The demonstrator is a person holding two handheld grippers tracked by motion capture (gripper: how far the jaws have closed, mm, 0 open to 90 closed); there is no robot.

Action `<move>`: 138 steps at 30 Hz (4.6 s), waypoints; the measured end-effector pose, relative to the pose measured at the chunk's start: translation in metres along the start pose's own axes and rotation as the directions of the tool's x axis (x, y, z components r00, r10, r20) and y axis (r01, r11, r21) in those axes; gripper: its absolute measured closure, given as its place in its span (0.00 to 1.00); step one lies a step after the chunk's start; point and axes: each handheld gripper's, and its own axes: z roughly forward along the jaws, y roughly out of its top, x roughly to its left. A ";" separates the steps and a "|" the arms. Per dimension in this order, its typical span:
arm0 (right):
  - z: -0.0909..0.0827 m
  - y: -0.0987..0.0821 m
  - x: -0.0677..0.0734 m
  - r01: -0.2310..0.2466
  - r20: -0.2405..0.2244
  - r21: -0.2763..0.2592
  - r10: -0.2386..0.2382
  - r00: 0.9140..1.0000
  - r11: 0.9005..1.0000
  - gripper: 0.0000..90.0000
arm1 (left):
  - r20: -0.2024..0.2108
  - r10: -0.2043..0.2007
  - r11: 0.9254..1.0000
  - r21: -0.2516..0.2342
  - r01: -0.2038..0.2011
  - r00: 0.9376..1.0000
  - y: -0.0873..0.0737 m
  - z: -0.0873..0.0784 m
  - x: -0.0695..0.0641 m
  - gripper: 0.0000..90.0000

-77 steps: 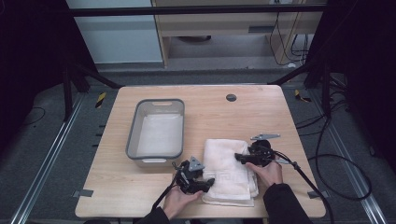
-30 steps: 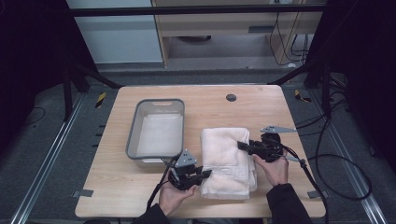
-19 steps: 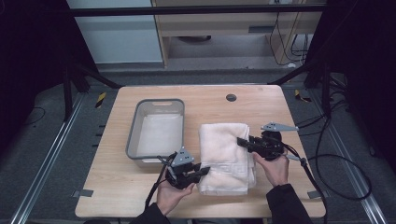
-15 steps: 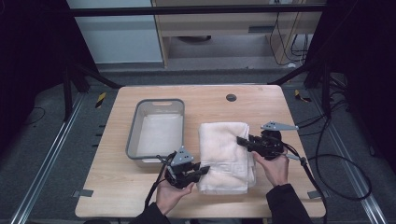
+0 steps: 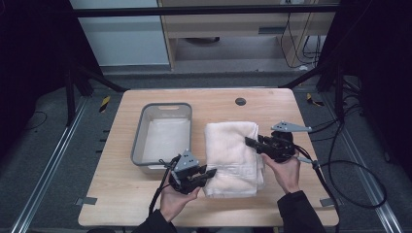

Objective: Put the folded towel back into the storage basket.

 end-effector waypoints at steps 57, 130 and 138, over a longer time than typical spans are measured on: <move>0.017 0.067 0.034 0.077 0.014 -0.095 -0.076 0.997 0.992 0.73 | -0.062 -0.029 0.990 -0.136 0.021 0.998 0.033 -0.044 0.033 0.83; 0.102 0.133 0.104 0.132 -0.049 -0.111 -0.138 0.989 0.985 0.73 | -0.224 -0.168 0.963 -0.244 0.111 0.960 0.029 -0.120 0.099 0.83; 0.114 0.136 0.111 0.135 -0.056 -0.108 -0.141 0.988 0.985 0.73 | -0.243 -0.180 0.962 -0.244 0.120 0.953 0.027 -0.127 0.107 0.83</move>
